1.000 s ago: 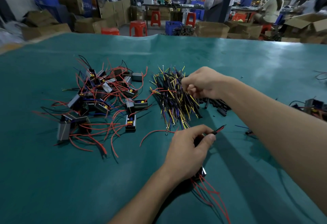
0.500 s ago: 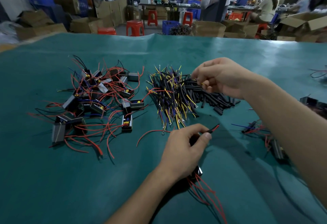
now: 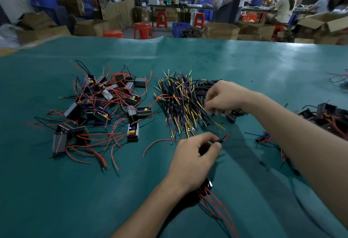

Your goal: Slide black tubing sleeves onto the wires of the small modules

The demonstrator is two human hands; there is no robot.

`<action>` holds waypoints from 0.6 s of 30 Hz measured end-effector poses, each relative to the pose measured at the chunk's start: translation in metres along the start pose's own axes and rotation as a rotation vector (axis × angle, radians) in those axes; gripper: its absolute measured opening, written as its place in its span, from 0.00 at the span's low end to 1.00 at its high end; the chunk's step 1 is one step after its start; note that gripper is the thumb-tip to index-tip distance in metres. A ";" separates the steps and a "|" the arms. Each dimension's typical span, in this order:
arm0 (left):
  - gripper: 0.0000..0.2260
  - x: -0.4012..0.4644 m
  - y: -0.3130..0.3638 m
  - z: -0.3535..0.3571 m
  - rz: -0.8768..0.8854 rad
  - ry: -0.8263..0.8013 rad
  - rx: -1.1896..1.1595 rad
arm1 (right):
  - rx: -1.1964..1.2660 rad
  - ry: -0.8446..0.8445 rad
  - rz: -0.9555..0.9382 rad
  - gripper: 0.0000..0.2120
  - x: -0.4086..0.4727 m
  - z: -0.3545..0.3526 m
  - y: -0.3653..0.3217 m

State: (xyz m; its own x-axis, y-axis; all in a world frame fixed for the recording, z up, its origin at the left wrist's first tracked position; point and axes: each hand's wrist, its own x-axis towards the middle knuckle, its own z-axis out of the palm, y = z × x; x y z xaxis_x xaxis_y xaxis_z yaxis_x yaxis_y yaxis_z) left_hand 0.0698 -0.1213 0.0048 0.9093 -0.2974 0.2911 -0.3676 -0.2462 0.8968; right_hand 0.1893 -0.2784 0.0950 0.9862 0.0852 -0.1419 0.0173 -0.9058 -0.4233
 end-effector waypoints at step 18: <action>0.08 -0.002 0.001 -0.002 0.013 0.008 0.011 | 0.675 0.180 -0.056 0.13 -0.025 0.010 0.018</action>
State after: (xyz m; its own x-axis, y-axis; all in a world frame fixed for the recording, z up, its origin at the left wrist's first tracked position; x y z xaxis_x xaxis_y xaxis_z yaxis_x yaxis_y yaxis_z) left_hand 0.0676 -0.1193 0.0062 0.9057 -0.2937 0.3056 -0.3818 -0.2521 0.8892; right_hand 0.1638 -0.2924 0.0817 0.9998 0.0011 0.0223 0.0205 -0.4415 -0.8971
